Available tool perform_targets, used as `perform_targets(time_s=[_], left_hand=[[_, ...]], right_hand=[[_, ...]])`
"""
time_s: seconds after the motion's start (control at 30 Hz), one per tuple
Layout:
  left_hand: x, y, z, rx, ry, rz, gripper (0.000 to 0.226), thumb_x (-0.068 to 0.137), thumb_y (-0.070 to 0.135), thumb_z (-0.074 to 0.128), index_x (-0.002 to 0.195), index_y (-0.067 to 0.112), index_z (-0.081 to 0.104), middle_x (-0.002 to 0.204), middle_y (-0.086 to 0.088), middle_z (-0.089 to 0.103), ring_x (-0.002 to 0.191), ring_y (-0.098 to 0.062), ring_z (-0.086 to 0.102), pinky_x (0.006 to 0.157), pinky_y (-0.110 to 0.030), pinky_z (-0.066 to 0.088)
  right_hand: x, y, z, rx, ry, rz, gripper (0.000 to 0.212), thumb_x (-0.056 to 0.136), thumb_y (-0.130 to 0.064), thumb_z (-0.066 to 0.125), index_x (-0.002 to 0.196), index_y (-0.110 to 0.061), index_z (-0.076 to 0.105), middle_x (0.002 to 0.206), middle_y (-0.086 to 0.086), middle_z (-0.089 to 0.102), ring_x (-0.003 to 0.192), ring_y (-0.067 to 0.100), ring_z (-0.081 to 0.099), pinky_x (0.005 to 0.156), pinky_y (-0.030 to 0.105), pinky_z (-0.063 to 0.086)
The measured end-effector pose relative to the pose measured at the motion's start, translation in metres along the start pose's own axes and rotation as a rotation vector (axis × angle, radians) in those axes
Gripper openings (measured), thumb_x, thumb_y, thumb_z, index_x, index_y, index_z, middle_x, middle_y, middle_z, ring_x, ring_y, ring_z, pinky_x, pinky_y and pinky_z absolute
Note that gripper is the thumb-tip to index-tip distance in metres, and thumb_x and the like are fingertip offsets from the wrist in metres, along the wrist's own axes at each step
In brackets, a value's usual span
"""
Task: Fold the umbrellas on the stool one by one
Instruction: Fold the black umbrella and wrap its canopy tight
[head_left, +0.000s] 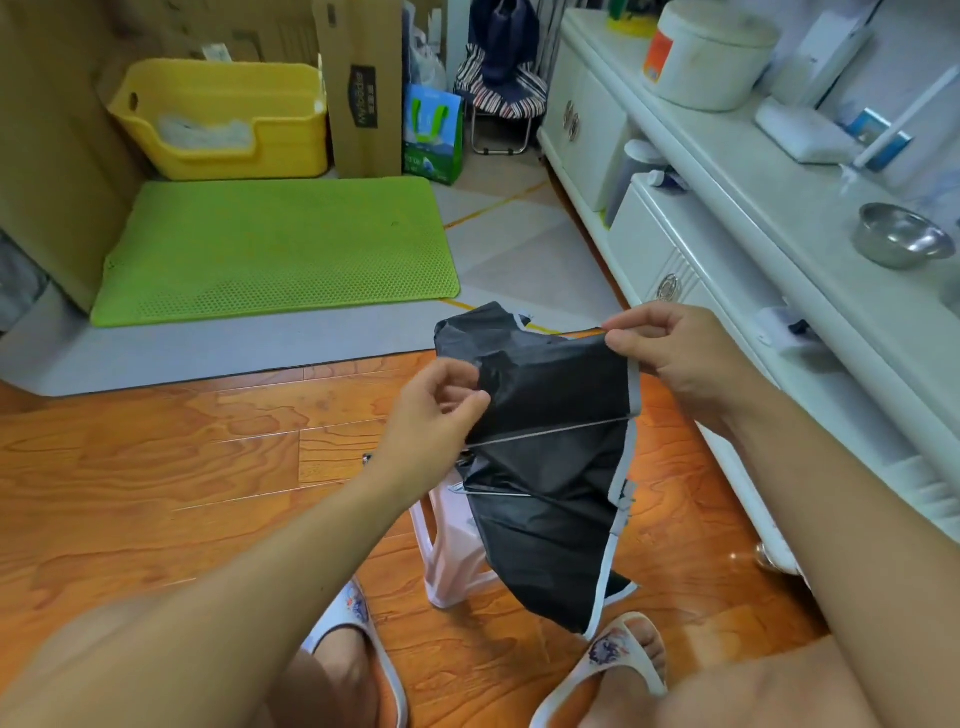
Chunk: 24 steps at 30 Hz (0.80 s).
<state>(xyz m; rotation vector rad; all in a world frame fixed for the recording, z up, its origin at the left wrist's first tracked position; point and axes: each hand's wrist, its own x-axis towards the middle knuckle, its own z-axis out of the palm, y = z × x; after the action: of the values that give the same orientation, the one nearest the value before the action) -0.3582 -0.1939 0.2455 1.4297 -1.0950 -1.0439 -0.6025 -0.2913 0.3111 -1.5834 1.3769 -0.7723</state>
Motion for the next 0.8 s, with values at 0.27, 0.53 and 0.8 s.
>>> perform_targets(time_s=[0.27,0.53,0.8], left_hand=[[0.037,-0.079,-0.071,0.848,-0.293,-0.465,0.065,0.09,0.039,0.067,0.147,0.019,0.043,0.143,-0.015,0.053,0.119,-0.031,0.058,0.1,-0.041,0.05],[0.04,-0.056,-0.089,0.46,-0.278,-0.488,0.019,0.097,0.022,0.068,0.108,0.006,0.065,0.101,-0.015,0.071,0.084,-0.024,0.069,0.079,-0.037,0.059],[0.035,0.106,-0.066,0.272,0.121,0.062,0.017,0.086,0.015,0.08,0.098,0.017,0.069,0.086,-0.005,0.07,0.052,-0.01,0.062,0.054,-0.024,0.053]], right_hand=[[-0.003,0.015,-0.009,-0.187,0.004,0.03,0.01,0.085,-0.012,0.079,0.087,-0.021,0.075,0.095,0.009,0.067,0.091,0.024,0.063,0.081,0.032,0.053],[-0.005,0.012,-0.024,-0.19,-0.107,-0.038,0.01,0.092,-0.002,0.069,0.089,-0.012,0.07,0.108,-0.003,0.077,0.107,0.011,0.069,0.103,0.034,0.048],[-0.022,0.028,-0.058,-0.319,-0.198,0.152,0.011,0.088,-0.005,0.075,0.088,-0.016,0.072,0.092,0.007,0.075,0.093,0.027,0.07,0.079,0.029,0.051]])
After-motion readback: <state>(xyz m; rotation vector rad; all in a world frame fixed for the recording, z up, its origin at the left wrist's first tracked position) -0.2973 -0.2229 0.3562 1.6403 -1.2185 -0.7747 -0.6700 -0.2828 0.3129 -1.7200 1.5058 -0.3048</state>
